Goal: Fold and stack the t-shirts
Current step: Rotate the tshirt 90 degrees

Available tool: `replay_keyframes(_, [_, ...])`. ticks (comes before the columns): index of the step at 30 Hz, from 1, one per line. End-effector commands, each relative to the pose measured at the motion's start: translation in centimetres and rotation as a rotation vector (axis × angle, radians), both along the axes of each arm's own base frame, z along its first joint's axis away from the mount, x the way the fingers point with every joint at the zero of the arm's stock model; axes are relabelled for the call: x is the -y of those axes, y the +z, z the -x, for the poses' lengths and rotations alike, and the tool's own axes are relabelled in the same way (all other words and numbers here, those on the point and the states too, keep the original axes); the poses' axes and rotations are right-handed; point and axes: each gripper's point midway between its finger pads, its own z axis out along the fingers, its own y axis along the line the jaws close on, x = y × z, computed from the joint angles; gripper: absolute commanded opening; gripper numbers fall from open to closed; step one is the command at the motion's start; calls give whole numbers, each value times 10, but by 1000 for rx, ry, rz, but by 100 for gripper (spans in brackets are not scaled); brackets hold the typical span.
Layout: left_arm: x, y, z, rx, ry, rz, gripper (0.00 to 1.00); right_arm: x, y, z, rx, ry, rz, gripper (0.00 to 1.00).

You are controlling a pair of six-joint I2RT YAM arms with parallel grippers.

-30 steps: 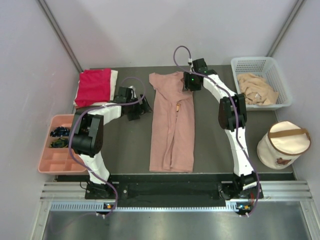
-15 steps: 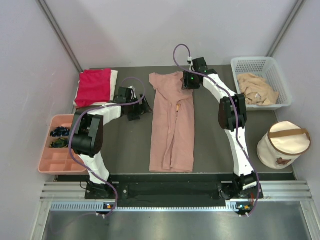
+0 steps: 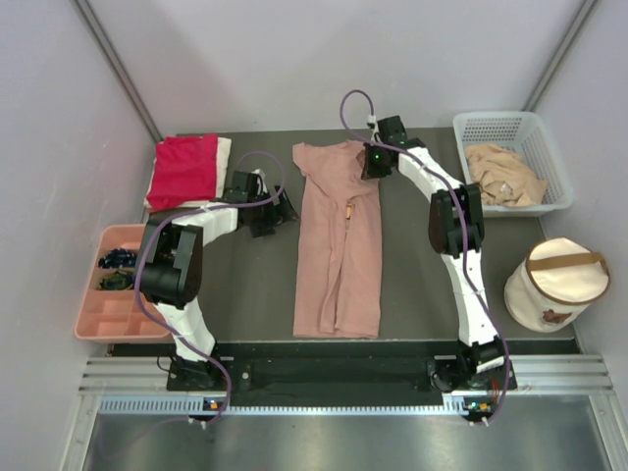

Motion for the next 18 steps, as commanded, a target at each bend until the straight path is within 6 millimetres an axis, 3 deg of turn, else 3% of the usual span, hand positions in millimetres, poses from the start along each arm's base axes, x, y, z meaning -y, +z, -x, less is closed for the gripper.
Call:
replay_keyframes(1, [2, 6, 1, 24, -5, 12, 99, -4, 36, -3, 76, 5, -9, 0])
replay_keyframes(10, [2, 6, 3, 18, -5, 15, 99, 14, 56, 2, 112, -57, 24, 0])
replay_keyframes(18, [2, 8, 3, 20, -6, 14, 99, 25, 61, 7, 108, -88, 50, 0])
